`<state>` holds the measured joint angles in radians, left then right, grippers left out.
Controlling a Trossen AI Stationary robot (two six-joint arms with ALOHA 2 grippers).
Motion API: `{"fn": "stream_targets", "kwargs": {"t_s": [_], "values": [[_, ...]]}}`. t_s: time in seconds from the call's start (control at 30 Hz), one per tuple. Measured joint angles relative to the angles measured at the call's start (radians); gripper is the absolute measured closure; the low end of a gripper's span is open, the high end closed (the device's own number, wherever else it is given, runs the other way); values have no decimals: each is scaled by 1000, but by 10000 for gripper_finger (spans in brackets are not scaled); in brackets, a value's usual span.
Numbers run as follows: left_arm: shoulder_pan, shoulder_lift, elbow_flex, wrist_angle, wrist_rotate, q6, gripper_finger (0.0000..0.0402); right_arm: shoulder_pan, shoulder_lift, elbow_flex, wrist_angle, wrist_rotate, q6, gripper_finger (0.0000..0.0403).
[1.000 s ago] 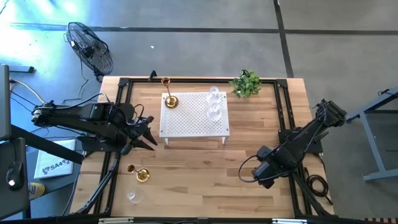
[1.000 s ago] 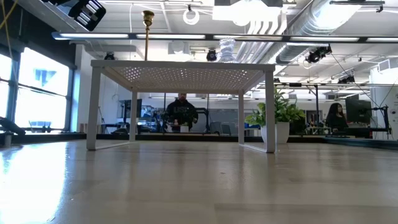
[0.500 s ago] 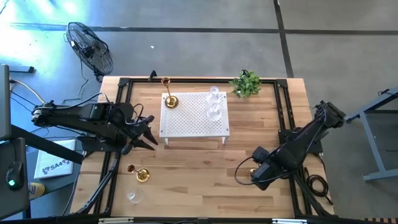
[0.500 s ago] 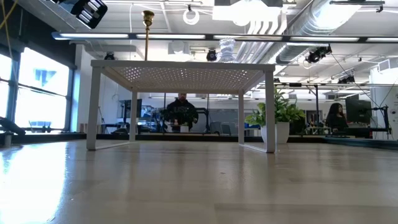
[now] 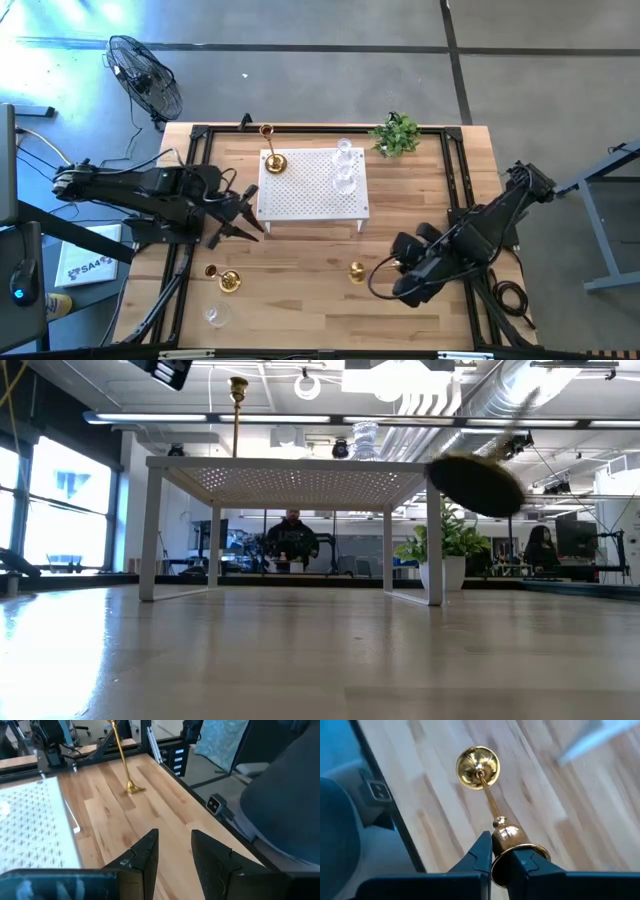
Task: Pick & Place candle stick holders
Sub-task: Put the right gold candle holder on the shelf aligned with the other gold candle holder
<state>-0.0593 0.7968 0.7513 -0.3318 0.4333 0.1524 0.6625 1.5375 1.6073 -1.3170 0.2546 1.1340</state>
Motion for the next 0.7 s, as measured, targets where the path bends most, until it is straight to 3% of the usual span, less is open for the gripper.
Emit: {"fn": "stream_targets", "kwargs": {"t_s": [0.27, 0.43, 0.7], "values": [[0, 211, 0, 290, 9, -125, 289, -90, 35, -3, 240, 1, -314, 389], [0, 295, 0, 314, 61, -196, 289, -142, 71, -2, 357, -21, -482, 389], [0, 353, 1, 352, 1, -277, 289, -214, 133, -2, 465, -48, -677, 389]]}}
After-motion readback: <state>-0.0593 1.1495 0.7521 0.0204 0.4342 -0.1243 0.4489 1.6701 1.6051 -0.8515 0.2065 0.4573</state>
